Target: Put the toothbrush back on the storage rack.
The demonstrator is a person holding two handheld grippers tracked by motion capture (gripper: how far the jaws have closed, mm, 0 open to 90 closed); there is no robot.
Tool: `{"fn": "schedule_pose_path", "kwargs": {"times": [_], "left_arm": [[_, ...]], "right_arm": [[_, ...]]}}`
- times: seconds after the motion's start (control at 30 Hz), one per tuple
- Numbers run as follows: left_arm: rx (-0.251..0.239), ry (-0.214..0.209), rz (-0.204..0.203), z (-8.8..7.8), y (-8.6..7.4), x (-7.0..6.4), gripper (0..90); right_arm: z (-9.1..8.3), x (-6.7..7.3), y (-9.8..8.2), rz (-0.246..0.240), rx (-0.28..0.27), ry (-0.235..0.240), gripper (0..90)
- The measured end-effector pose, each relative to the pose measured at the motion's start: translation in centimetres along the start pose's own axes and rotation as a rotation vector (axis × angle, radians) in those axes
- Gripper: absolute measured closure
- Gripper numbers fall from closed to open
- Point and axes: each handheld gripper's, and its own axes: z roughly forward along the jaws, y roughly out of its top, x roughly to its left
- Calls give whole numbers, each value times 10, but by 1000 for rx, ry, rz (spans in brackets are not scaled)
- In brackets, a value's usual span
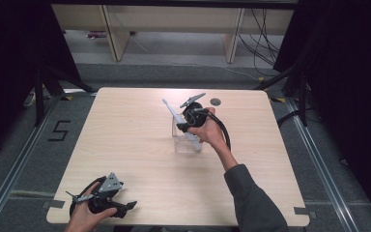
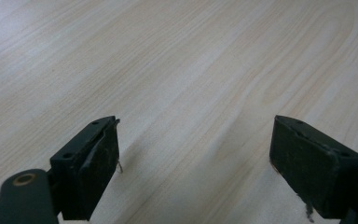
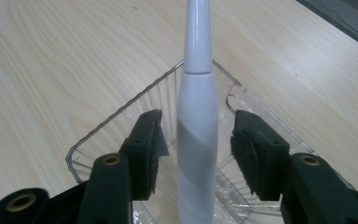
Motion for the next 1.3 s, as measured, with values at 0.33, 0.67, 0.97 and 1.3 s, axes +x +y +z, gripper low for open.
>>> {"fn": "schedule_pose_path", "kwargs": {"times": [0.33,0.67,0.97,1.3], "left_arm": [[-1,0,-2,0,0,0,154],[-4,6,-4,0,0,-1,154],[3,-1,-4,0,0,0,154],[1,5,-4,0,0,0,153]], "right_arm": [[-12,1,-4,35,-80,18,403],[-34,-2,-8,21,-153,20,347],[-45,-4,-15,45,-184,11,324],[-60,-4,-24,29,-226,11,316]]}}
